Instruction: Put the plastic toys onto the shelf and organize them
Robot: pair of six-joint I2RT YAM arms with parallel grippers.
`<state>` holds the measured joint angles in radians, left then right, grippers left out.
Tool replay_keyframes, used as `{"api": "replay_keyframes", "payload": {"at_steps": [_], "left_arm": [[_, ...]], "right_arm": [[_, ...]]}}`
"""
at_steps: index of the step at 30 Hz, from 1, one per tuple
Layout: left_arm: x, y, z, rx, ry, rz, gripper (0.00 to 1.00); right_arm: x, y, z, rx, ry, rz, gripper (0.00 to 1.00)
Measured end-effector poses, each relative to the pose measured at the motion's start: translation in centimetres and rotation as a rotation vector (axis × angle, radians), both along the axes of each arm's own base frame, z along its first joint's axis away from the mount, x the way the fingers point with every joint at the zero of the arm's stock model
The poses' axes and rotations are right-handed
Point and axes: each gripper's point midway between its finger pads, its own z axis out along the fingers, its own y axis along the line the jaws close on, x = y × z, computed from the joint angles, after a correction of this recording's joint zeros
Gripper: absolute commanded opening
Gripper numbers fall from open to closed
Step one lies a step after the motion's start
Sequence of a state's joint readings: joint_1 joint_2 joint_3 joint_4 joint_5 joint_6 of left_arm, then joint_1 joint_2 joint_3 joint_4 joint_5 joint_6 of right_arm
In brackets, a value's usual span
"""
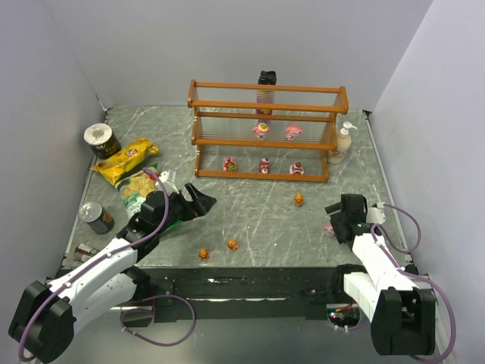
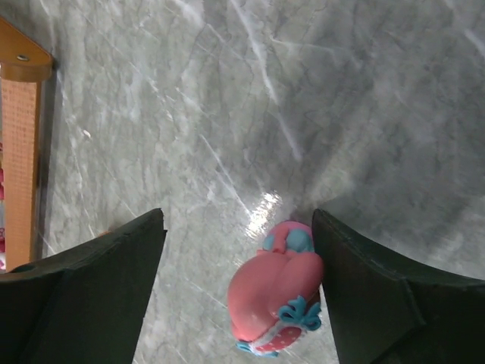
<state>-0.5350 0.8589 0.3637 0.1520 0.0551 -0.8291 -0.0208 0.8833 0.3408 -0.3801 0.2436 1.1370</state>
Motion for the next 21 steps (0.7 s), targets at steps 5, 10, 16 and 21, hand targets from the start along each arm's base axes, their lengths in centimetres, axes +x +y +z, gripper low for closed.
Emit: {"api": "replay_keyframes", "payload": {"at_steps": [5,10,16,21], "left_arm": [[0.0,0.0,0.0,0.001,0.0,0.001,0.96],[0.1,0.1,0.0,0.003,-0.001,0.008,0.96],[0.1,0.2,-0.1,0.005,-0.001,0.013,0.96],[0.2,0.3,-0.1,0.007,-0.001,0.019,0.96]], "right_arm": [[0.8,0.7,-0.1,0.034,-0.016,0.023,0.77],[0.9,1.7,-0.1,0.071,-0.019,0.07,0.71],[-0.2,2.8,-0.3,0.098,0.012,0.149,0.66],[-1.0,3.9,-0.1,0.13,0.025,0.215,0.61]]}}
